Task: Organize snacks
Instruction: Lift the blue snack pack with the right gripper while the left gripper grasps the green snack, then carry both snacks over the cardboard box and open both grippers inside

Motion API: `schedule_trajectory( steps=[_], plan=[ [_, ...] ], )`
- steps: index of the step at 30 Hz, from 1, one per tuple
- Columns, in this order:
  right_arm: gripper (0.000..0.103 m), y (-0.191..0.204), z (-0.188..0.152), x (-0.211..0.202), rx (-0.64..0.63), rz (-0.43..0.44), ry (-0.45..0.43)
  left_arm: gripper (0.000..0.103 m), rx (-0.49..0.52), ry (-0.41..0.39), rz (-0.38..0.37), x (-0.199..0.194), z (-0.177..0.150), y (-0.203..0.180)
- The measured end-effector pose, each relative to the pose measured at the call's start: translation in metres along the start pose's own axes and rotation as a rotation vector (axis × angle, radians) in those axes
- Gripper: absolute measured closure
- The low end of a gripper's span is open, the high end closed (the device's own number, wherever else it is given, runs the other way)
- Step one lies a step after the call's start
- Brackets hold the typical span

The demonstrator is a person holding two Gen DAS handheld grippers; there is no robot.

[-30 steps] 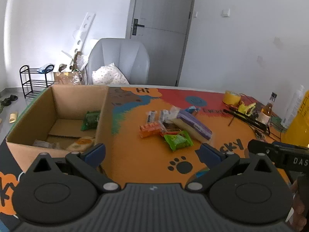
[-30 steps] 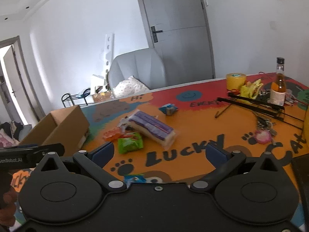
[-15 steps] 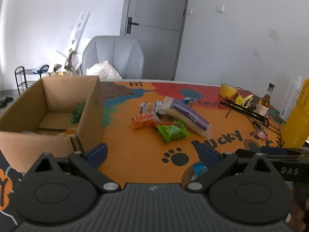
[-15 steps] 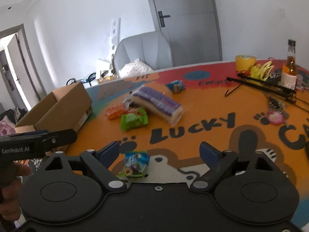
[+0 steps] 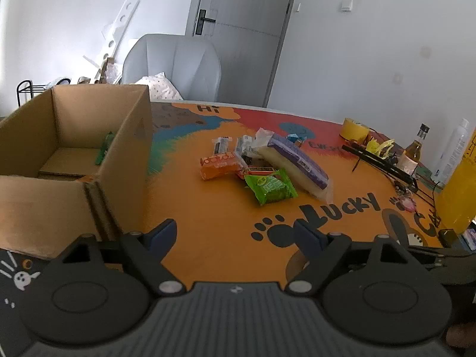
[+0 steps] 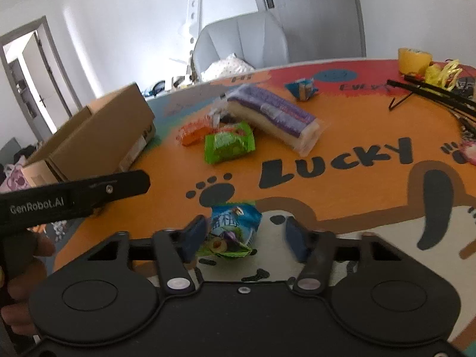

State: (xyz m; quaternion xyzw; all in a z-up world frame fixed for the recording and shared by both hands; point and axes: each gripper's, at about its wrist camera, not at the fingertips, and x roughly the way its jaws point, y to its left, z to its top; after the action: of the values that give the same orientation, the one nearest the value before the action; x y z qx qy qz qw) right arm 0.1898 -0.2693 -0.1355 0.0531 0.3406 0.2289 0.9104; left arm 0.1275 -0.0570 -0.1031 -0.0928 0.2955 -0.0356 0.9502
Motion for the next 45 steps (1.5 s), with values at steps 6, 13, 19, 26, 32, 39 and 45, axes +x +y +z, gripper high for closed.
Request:
schedule_trajectory(
  steps=[6, 13, 19, 26, 32, 39, 45],
  plan=[
    [0.07, -0.013, 0.008, 0.004, 0.01, -0.034, -0.014, 0.02, 0.005, 0.024, -0.012, 0.018, 0.001, -0.005],
    [0.07, -0.032, 0.018, 0.005, 0.048, -0.053, -0.032, 0.02, 0.017, 0.035, -0.016, 0.04, 0.009, -0.015],
    [0.07, -0.047, 0.026, 0.006, 0.081, -0.06, -0.043, 0.02, 0.016, 0.048, -0.02, 0.059, 0.019, -0.022],
    [0.07, -0.065, 0.035, 0.009, 0.127, -0.04, -0.052, 0.02, 0.015, 0.058, -0.021, 0.082, 0.03, -0.033],
    [0.07, -0.072, 0.048, 0.012, 0.13, -0.045, -0.051, 0.019, 0.005, 0.082, -0.004, 0.1, 0.037, -0.038],
    [0.07, -0.078, 0.059, 0.012, 0.119, -0.048, -0.054, 0.02, 0.0, 0.116, 0.042, 0.117, 0.037, -0.041],
    [0.07, -0.08, 0.055, 0.017, 0.136, -0.046, -0.047, 0.064, 0.016, 0.122, 0.075, 0.114, 0.038, -0.045]
  ],
)
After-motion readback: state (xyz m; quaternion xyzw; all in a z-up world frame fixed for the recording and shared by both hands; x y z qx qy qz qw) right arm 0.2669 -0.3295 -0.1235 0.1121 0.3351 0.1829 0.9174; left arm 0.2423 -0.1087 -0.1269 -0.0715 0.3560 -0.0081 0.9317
